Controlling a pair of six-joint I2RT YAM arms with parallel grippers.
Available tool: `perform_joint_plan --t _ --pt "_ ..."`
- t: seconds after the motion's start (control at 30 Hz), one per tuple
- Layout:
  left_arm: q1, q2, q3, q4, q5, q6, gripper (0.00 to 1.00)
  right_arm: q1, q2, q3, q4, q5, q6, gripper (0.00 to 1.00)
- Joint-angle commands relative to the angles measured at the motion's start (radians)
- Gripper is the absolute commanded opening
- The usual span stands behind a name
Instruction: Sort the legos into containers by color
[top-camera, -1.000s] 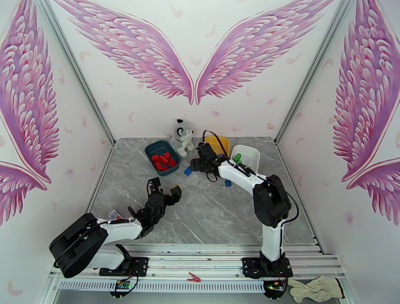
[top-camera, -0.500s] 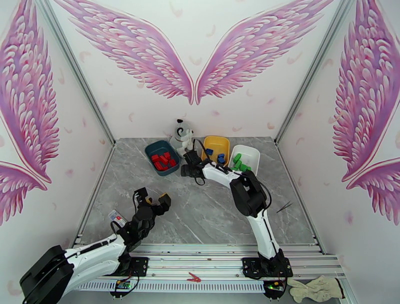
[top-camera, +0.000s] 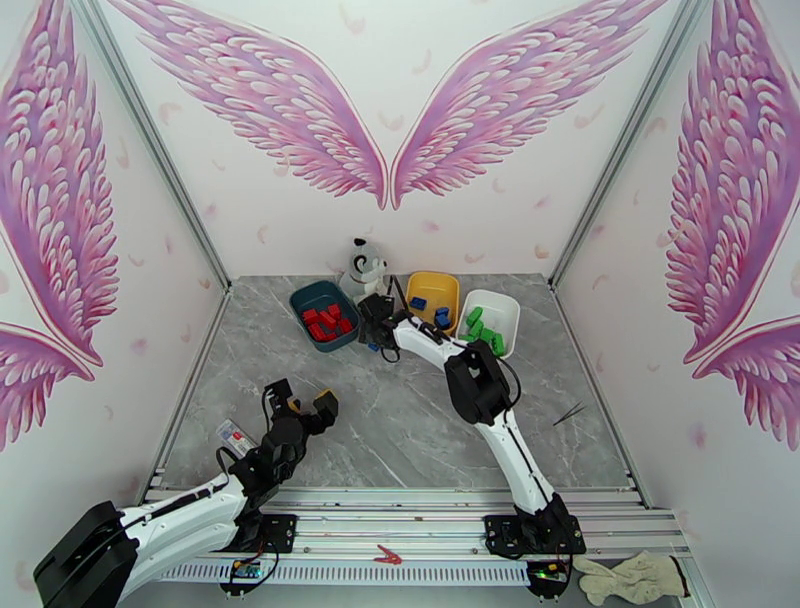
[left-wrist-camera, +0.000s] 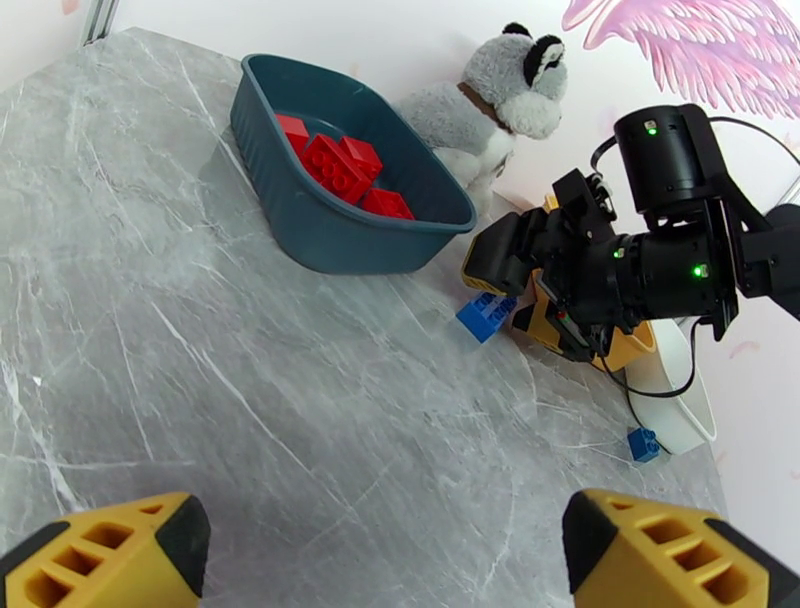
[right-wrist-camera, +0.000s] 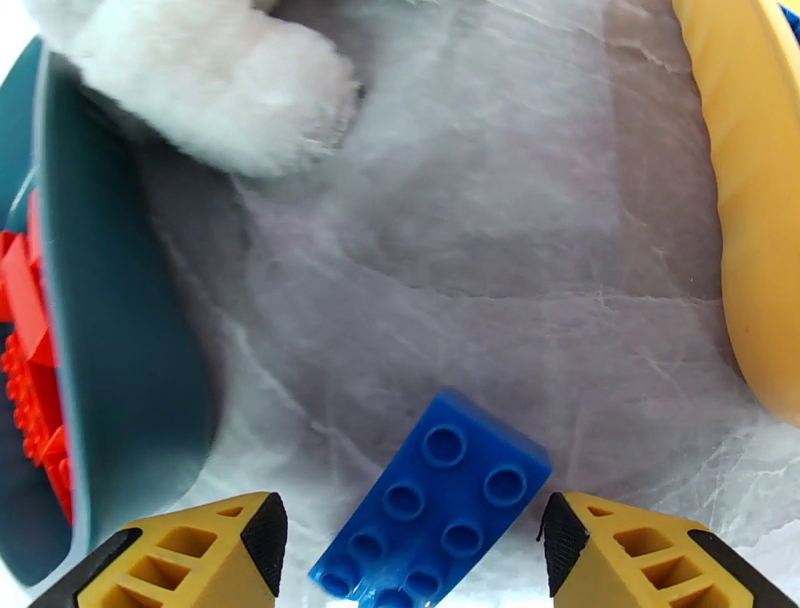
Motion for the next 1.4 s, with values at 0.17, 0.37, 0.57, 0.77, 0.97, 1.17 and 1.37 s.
perform_joint_plan --t 0.17,0.37,0.57,0.77,0.97,1.17,1.37 --pt "-0.007 -0.012 -0.013 -0.008 -0.009 -0.002 0.99 0.004 0.038 0.025 -0.065 0.038 0.037 0.64" --pt "-0.007 0.005 0.017 -0.028 -0.006 0.016 0.99 0.002 -0.054 -0.125 0.018 0.057 0.008 0.53" --pt "-0.007 0.141 0.085 0.018 0.041 0.038 0.99 0.002 -0.161 -0.283 0.106 0.067 -0.044 0.40" --pt "-0.002 0.365 0.208 0.120 0.129 0.062 0.99 0.000 -0.253 -0.384 0.156 0.085 -0.118 0.25" --pt "0.018 0.531 0.333 0.220 0.217 0.055 0.99 -0.001 -0.368 -0.480 0.197 0.063 -0.161 0.22" --pt "0.050 0.643 0.461 0.297 0.313 0.034 0.99 -0.031 -0.496 -0.570 0.212 0.060 -0.179 0.22" --pt "0.080 0.738 0.637 0.254 0.410 0.048 0.99 -0.122 -0.542 -0.564 0.186 0.044 -0.186 0.23"
